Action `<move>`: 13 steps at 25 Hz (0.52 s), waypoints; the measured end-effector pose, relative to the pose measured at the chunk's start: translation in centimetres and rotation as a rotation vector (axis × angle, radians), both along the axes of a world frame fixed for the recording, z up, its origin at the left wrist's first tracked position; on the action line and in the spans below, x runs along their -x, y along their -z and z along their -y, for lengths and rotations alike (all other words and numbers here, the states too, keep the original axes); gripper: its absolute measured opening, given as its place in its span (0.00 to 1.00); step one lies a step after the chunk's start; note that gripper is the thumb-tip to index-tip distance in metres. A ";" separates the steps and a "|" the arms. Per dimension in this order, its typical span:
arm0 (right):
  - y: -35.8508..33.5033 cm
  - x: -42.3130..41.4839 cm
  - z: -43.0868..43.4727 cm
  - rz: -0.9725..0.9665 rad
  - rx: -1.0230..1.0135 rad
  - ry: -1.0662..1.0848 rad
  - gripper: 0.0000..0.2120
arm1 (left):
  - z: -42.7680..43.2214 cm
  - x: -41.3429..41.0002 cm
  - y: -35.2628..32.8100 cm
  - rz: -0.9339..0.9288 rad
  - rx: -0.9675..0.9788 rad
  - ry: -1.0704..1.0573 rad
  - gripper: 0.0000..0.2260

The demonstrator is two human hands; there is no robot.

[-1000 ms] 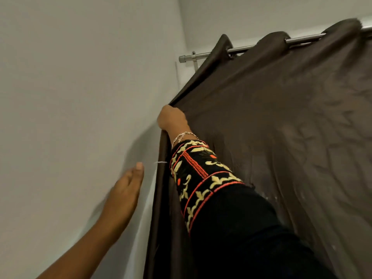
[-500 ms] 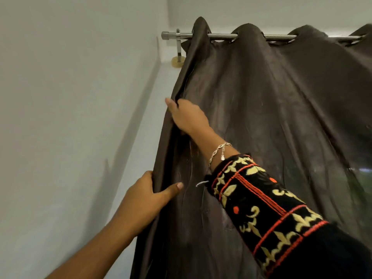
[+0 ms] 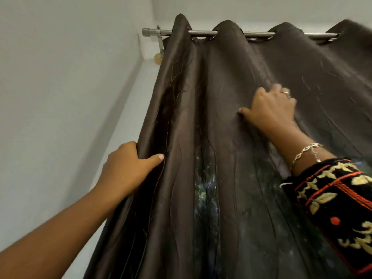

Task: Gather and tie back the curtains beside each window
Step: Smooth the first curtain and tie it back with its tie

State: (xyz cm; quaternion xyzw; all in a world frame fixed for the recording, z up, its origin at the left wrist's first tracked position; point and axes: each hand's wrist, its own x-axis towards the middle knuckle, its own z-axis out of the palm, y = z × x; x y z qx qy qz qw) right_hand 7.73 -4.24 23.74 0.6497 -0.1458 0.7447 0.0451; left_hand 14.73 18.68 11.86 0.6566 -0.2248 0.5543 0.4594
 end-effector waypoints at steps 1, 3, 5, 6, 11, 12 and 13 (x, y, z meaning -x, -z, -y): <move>0.1 0.5 1.0 -0.047 -0.066 0.030 0.36 | 0.3 -0.1 -0.1 0.001 0.002 -0.049 0.15; 0.2 1.8 2.7 -0.171 -0.195 0.026 0.40 | 0.7 -0.3 -0.2 -0.015 0.020 -0.113 0.12; 0.4 2.4 3.7 -0.287 -0.259 -0.035 0.34 | 0.8 -0.4 -0.2 -0.041 0.023 -0.135 0.12; 0.5 2.3 3.7 -0.323 -0.238 -0.068 0.28 | 0.8 -0.4 -0.1 -0.049 0.018 -0.135 0.12; 1.4 0.1 0.2 -0.160 -0.008 -0.163 0.15 | 0.7 -0.7 0.2 -0.066 0.001 -0.150 0.10; 1.4 -0.2 -0.9 -0.151 0.030 -0.188 0.15 | 0.6 -0.7 0.2 -0.069 0.004 -0.156 0.10; 1.3 -0.7 -2.2 -0.156 0.064 -0.208 0.15 | 0.5 -0.8 0.3 -0.073 0.007 -0.162 0.10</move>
